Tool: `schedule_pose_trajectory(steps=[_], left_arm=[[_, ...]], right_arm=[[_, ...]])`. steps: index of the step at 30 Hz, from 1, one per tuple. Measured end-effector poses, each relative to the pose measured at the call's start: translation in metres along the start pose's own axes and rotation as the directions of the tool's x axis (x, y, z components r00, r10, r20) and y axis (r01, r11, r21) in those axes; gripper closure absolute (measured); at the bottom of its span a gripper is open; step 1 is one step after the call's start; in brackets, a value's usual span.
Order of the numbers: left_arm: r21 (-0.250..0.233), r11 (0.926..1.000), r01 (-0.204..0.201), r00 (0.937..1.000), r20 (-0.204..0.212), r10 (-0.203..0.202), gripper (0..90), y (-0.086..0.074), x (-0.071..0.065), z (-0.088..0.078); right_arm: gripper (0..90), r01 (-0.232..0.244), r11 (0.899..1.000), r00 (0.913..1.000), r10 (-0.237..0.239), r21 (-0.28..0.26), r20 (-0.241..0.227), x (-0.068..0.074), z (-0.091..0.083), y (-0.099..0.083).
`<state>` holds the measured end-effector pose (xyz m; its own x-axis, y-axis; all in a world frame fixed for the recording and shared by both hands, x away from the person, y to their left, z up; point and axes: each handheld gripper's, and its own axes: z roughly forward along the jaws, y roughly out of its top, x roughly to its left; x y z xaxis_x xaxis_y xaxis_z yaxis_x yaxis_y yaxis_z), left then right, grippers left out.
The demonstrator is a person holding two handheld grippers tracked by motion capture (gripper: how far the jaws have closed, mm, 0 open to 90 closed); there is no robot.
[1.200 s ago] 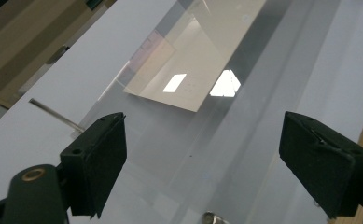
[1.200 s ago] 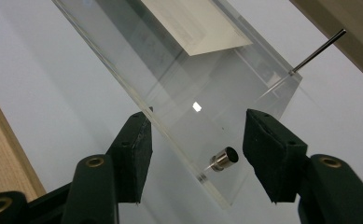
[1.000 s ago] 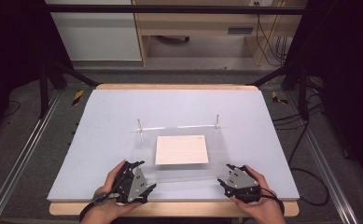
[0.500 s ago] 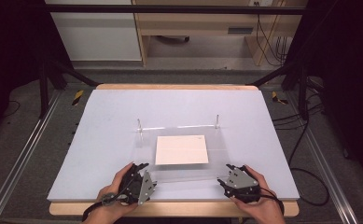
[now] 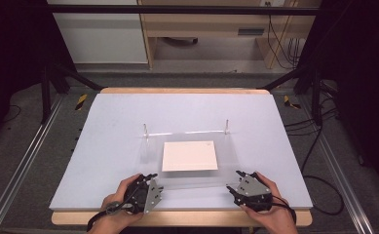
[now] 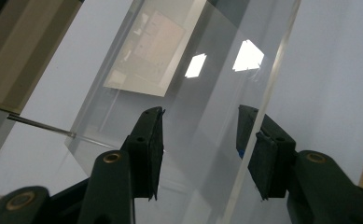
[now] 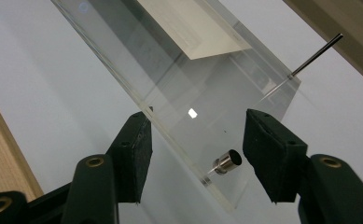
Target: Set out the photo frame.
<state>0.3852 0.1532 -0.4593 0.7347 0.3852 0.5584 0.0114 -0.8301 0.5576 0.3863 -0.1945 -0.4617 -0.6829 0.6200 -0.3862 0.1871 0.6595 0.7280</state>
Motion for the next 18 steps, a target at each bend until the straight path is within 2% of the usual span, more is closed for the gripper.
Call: schedule_pose_trajectory(steps=[6, 12, 17, 18], left_arm=[[-0.002, 0.9999, 0.013, 0.9999, -0.002, -0.013, 51.2, 0.0011, 0.0009, -0.0019], [-0.01, 0.9999, 0.008, 0.9999, -0.009, -0.008, 52.5, 0.0017, 0.0012, -0.0034], [-0.011, 0.9999, 0.01, 0.9999, -0.007, -0.01, 52.7, 0.0014, 0.0012, -0.0036], [-0.009, 0.9999, 0.008, 0.9999, -0.008, -0.008, 52.7, 0.0012, 0.0011, -0.0036]], right_arm=[[40.8, -0.013, 1.0, 0.9999, 0.013, -0.012, -0.004, -0.0014, 0.0005, 0.0007], [39.4, -0.023, 1.0, 0.9997, 0.023, -0.021, 0.001, -0.0013, 0.0006, 0.0015], [33.2, -0.02, 1.0, 0.9996, 0.021, -0.021, 0.02, -0.0022, 0.0012, 0.0009], [29.7, -0.014, 1.0, 0.9994, 0.015, -0.014, 0.032, -0.0017, 0.0018, 0.0003]])
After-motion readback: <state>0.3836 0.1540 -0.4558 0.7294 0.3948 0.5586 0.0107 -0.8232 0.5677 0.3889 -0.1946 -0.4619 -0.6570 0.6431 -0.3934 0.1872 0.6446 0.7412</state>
